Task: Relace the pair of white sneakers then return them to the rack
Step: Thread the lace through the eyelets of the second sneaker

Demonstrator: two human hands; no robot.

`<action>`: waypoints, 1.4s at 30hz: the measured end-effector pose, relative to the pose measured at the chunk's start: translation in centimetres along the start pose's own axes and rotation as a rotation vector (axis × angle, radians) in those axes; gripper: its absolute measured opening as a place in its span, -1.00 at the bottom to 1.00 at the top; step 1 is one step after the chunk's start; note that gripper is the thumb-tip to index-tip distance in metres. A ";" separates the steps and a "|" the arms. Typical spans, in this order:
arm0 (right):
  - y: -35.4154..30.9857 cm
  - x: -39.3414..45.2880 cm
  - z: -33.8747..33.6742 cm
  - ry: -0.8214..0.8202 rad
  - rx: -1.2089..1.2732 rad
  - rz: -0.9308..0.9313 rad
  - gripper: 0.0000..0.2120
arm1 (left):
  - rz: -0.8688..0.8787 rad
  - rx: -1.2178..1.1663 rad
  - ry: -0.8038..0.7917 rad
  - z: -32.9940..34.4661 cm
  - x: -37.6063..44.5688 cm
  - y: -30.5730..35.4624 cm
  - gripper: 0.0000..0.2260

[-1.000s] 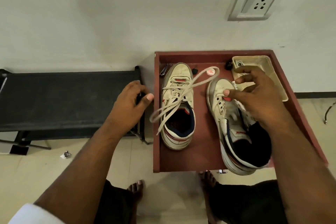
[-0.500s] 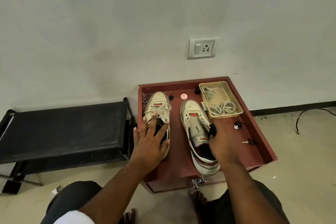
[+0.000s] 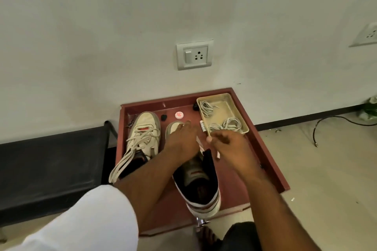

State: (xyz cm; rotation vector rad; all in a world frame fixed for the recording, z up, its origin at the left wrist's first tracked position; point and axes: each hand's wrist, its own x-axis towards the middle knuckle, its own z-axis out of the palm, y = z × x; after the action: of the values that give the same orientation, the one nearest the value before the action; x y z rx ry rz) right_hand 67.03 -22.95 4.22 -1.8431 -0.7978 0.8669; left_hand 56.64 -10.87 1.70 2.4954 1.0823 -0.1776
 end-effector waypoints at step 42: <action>-10.9 -9.6 -0.5 -0.372 -0.090 -0.181 -0.83 | 0.044 -1.342 0.103 -7.3 -16.4 -0.9 -0.63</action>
State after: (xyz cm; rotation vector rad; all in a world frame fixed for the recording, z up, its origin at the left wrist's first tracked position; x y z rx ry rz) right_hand 60.43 -26.95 16.57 -1.6745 -1.2328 1.0861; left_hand 44.31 -18.23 12.48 1.2985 0.7464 0.5310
